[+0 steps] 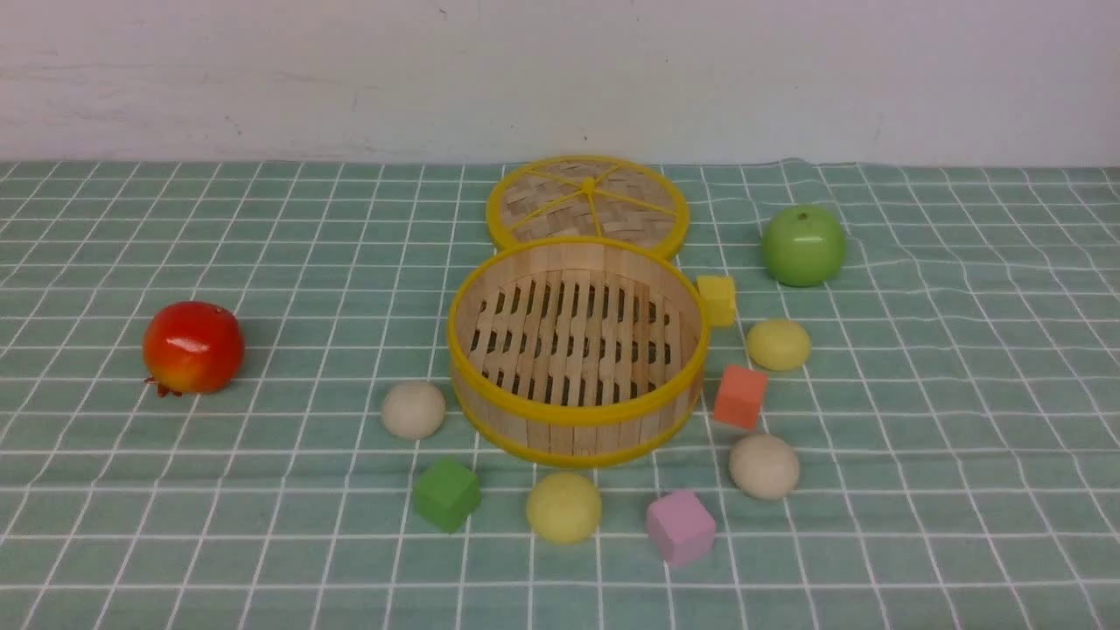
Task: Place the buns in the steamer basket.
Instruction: Use the left arm to grab a steamed stuffed bun
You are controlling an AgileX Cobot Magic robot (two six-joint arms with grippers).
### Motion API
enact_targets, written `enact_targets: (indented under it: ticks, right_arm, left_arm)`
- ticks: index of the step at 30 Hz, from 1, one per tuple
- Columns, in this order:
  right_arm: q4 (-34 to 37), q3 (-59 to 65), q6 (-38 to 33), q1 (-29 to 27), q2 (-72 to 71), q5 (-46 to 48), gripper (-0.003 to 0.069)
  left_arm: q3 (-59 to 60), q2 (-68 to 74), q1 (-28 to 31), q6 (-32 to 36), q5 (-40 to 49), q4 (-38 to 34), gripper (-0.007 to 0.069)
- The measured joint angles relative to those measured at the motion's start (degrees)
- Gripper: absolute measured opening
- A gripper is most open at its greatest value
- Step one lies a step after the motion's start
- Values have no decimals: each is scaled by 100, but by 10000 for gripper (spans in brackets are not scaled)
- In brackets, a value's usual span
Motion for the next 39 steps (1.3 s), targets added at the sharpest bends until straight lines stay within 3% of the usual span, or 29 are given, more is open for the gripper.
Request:
enact_targets:
  ticks: [28,30,39]
  right_arm:
    - [-10,0,0,0,0,0,240]
    - [-10,0,0,0,0,0,240]
    - [-10,0,0,0,0,0,240]
  left_arm:
    - [0,0,0,0,-51,0,127]
    - [0,0,0,-71,-279,-145,129]
    - [0,0,0,-1150,-1585,-2181,131]
